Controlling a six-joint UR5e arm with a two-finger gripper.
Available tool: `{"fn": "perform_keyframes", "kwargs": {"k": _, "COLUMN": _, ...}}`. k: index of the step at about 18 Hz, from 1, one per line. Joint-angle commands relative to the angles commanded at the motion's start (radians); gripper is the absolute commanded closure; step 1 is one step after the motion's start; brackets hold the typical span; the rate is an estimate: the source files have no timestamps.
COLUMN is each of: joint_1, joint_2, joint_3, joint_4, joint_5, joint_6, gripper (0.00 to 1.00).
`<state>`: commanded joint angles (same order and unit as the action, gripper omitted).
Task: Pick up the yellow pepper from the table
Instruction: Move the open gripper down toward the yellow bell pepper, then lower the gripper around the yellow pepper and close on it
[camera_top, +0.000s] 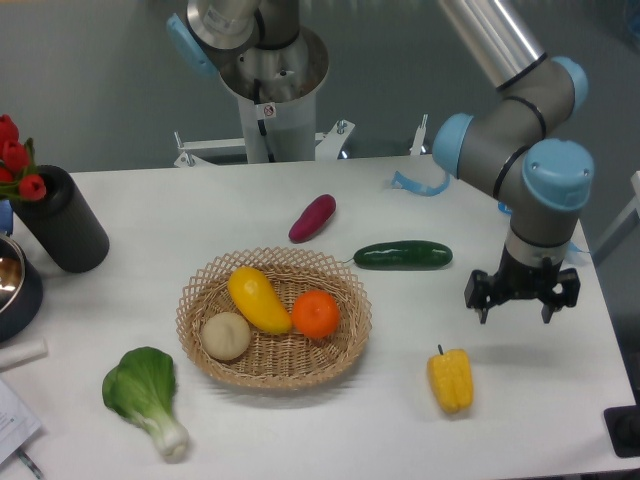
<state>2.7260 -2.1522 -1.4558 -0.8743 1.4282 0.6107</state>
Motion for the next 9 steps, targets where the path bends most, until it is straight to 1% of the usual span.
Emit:
{"fn": "perform_keyframes", "kwargs": {"k": 2, "joint_1": -0.011, "joint_2": -0.005, "joint_3": 0.002, "joint_4": 0.000, "joint_5": -0.009, "joint_6": -0.034, "gripper": 0.00}}
{"fn": "perform_keyframes", "kwargs": {"k": 5, "joint_1": -0.032, "joint_2": -0.028, "joint_3": 0.012, "joint_4": 0.000, "joint_5": -0.011, "joint_6": -0.072, "gripper": 0.00}}
{"fn": "perform_keyframes", "kwargs": {"k": 7, "joint_1": -0.045, "joint_2": -0.040, "joint_3": 0.025, "joint_4": -0.002, "joint_5": -0.008, "joint_6": -0.138, "gripper": 0.00}}
{"fn": "perform_keyframes", "kwargs": {"k": 9, "joint_1": -0.051, "joint_2": -0.049, "joint_3": 0.026, "joint_4": 0.000, "joint_5": -0.005, "joint_6": -0.173, "gripper": 0.00}}
